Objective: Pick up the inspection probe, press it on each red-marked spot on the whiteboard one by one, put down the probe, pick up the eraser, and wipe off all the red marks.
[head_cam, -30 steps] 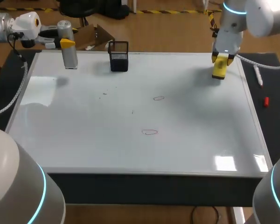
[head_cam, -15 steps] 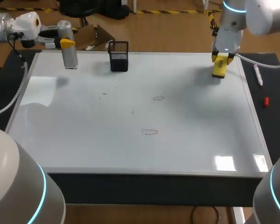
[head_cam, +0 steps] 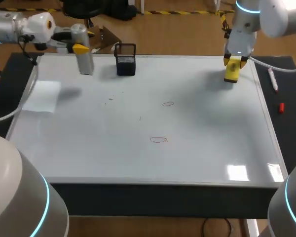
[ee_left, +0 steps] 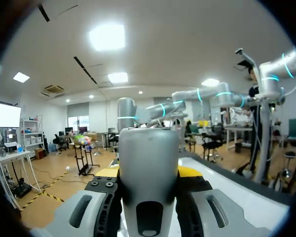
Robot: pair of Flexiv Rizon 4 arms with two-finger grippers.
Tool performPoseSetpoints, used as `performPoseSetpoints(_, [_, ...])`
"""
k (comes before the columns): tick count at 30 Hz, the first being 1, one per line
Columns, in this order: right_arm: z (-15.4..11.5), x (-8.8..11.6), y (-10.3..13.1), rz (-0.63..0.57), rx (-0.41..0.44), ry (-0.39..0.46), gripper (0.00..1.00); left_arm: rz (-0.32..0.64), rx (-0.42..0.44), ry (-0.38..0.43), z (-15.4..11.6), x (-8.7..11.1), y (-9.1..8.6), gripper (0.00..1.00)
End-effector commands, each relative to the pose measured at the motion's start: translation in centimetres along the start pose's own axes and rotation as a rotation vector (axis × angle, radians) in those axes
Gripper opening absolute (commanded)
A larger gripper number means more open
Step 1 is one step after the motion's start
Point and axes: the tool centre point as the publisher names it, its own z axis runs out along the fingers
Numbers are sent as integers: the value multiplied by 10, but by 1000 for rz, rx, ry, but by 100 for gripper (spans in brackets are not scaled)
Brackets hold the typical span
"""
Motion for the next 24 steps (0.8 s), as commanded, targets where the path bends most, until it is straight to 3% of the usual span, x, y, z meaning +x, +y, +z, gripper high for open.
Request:
performPoseSetpoints(1, [0, 0, -1, -2, -1, 3, 0, -5, 6, 52, 42, 3, -4, 0])
performPoseSetpoints(9, [0, 0, -1, -2, -1, 3, 0, -30, 45, 182, 107, 17, -10, 0])
performPoseSetpoints(15, [0, 0, -1, -2, -1, 3, 0, -57, 22, 267, 152, 27, -1, 0])
performPoseSetpoints(24, [0, 0, -1, -2, -1, 3, 0, -76, 22, 292, 202, 30, 15, 0])
